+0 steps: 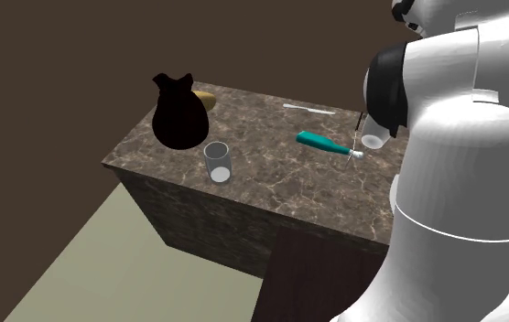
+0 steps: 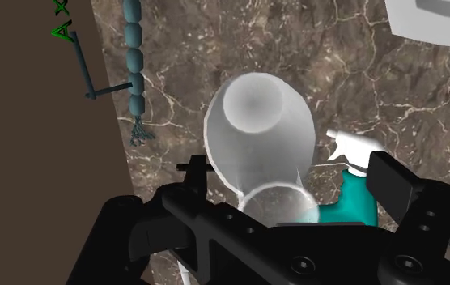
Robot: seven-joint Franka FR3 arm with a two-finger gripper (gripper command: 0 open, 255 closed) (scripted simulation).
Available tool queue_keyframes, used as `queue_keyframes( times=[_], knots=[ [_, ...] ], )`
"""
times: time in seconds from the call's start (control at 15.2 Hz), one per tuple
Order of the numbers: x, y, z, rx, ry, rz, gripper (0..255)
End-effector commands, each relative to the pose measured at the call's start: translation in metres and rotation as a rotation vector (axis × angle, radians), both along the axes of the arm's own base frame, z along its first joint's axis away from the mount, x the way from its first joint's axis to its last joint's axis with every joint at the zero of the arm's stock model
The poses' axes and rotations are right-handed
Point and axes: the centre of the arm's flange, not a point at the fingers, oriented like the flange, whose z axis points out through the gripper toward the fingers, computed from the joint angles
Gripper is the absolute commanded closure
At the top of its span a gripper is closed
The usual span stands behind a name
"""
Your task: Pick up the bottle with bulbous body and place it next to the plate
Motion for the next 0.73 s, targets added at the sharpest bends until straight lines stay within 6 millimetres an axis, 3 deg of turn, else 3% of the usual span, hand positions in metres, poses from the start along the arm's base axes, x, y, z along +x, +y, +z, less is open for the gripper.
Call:
queue_keyframes(
  times=[0.0, 0.13, 0.66],
  knots=[
    [0.0, 0.001, 0.019, 0.0, 0.0, 0.0, 0],
    [0.0, 0.001, 0.043, 0.0, 0.0, 0.0, 0],
    [0.0, 0.001, 0.043, 0.0, 0.0, 0.0, 0]
  ],
)
